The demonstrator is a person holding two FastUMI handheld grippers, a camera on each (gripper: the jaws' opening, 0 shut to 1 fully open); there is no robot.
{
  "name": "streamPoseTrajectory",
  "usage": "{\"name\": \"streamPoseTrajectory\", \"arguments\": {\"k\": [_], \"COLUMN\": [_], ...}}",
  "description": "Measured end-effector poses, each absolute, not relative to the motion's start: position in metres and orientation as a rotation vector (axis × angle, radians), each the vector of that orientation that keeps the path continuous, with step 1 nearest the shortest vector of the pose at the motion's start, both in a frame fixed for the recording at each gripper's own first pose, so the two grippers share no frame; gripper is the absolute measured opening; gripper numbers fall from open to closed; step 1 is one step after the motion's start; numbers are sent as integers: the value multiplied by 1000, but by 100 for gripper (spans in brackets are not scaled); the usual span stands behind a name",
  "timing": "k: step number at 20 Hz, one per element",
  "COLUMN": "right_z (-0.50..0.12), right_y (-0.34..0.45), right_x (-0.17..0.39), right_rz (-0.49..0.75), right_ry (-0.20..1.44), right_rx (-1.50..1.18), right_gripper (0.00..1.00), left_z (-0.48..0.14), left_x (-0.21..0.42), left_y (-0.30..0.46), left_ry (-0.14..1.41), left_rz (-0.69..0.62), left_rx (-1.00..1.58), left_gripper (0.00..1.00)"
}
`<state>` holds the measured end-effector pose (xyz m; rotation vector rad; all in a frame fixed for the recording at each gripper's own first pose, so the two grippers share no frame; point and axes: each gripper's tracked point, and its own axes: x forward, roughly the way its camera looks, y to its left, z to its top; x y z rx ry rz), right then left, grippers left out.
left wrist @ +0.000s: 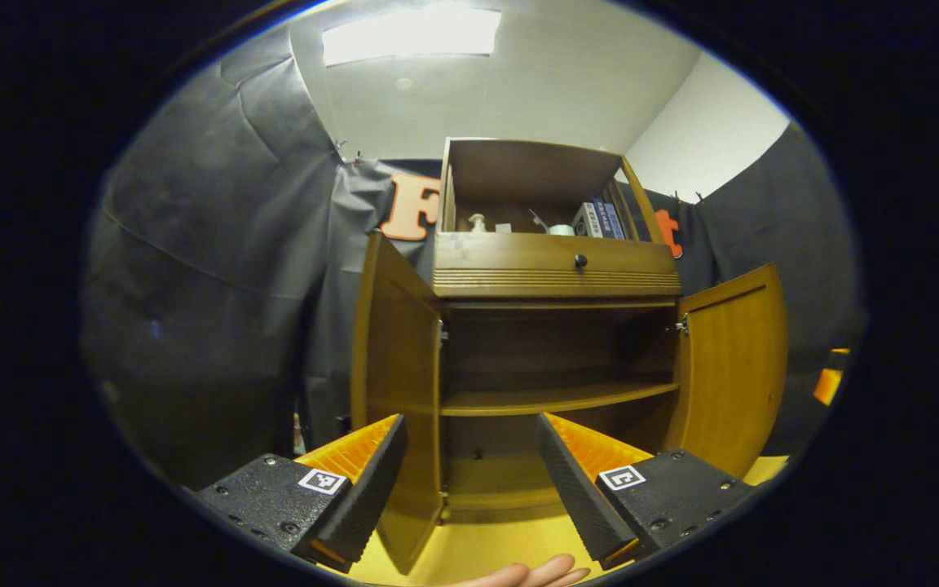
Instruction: Open the right door of the double-door shoe cabinet with the right hand, and open the left door with the left hand.
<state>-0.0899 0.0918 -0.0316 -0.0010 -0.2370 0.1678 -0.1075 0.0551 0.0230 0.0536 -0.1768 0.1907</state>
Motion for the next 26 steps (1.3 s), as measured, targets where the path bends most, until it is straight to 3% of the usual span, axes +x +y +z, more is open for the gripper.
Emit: {"name": "streamPoseTrajectory", "arguments": {"k": [4, 8, 9, 10, 12, 13, 15, 17, 18, 26], "right_z": [-25, -23, -22, -19, -20, -21, -25, -29, -30, -49], "right_y": [86, 75, 72, 71, 70, 70, 69, 71, 73, 105], "right_x": [-68, -41, -38, -32, -21, -14, 1, 13, 18, 26], "right_rz": [176, 151, 146, 141, 152, 159, 166, 178, 179, 188], "right_ry": [-189, -143, -138, -133, -114, -98, -59, -35, -30, -9], "right_rx": [-47, -110, -119, -117, -98, -84, -65, -63, -70, -102], "right_gripper": [94, 100, 94, 99, 94, 99, 99, 95, 99, 98], "left_z": [15, -1, -5, -5, -3, -2, -5, -6, -9, -9], "left_x": [-76, -50, -47, -43, -36, -33, -32, -31, -29, -16], "left_y": [18, -23, -32, -40, -57, -64, -76, -79, -77, -48], "left_ry": [-109, -48, -35, -30, -29, -31, -26, -38, -41, -29], "left_rz": [129, 50, 42, 32, 17, 1, -27, -32, -27, 36], "left_rx": [27, -11, -19, -17, 6, 14, 25, 35, 38, 38], "left_gripper": [97, 99, 96, 98, 98, 98, 98, 99, 97, 95]}}
